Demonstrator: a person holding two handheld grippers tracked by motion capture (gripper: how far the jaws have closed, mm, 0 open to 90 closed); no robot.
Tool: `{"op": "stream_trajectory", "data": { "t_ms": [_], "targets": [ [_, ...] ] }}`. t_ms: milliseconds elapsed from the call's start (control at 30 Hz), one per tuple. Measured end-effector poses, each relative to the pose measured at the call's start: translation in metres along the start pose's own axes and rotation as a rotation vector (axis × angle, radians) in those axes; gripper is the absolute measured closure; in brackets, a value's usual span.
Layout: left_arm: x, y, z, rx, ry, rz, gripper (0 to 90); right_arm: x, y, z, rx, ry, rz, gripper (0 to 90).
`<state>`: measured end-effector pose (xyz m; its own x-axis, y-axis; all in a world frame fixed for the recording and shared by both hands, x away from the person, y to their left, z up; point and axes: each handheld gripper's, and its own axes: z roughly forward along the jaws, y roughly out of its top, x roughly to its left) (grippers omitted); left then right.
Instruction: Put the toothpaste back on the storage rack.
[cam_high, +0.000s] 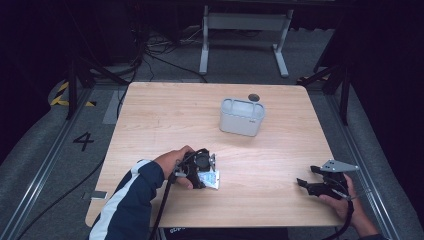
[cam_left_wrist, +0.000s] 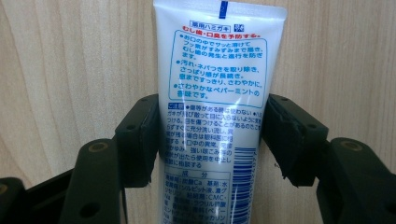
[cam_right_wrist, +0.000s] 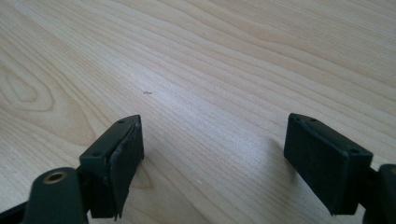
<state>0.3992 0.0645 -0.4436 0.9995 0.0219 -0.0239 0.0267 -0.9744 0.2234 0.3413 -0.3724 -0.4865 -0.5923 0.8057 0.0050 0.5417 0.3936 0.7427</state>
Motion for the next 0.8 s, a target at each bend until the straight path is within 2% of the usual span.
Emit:
{"op": "stream_trajectory", "data": {
  "t_ms": [200,233,267,467,500,533,600,700,733,800],
  "targets": [
    [0.0,-0.001,-0.001,-0.003,0.004,-0.009,43.3,0.0,0.0,0.0,-0.001,-0.003,0.002,20.3],
    [0.0,-0.004,-0.001,-0.027,0.012,-0.021,44.8,0.0,0.0,0.0,-0.001,-0.004,0.002,20.4],
    [0.0,-0.004,-0.001,-0.027,0.012,-0.021,46.0,0.0,0.0,0.0,0.0,-0.003,0.002,20.4],
    [-0.002,-0.014,-0.004,-0.111,0.051,-0.099,56.1,0.0,0.0,0.0,-0.002,-0.004,0.002,20.3],
    [-0.002,-0.014,-0.004,-0.111,0.051,-0.099,57.8,0.0,0.0,0.0,-0.002,-0.004,0.002,20.3],
    [-0.002,-0.018,-0.007,-0.15,0.071,-0.129,58.9,0.0,0.0,0.0,-0.002,-0.008,0.007,20.2],
    [-0.002,-0.021,-0.009,-0.184,0.089,-0.151,60.5,0.0,0.0,0.0,-0.002,-0.008,0.007,20.2],
    [-0.002,-0.025,-0.013,-0.205,0.114,-0.162,62.0,-0.001,0.0,0.0,-0.001,-0.008,0.007,20.1],
    [-0.002,-0.029,-0.017,-0.227,0.132,-0.174,62.7,-0.001,0.0,0.0,-0.001,-0.008,0.007,20.1],
    [0.0,-0.035,-0.021,-0.27,0.139,-0.195,63.3,-0.001,0.0,0.0,-0.002,-0.009,0.007,20.1]
  ]
}}
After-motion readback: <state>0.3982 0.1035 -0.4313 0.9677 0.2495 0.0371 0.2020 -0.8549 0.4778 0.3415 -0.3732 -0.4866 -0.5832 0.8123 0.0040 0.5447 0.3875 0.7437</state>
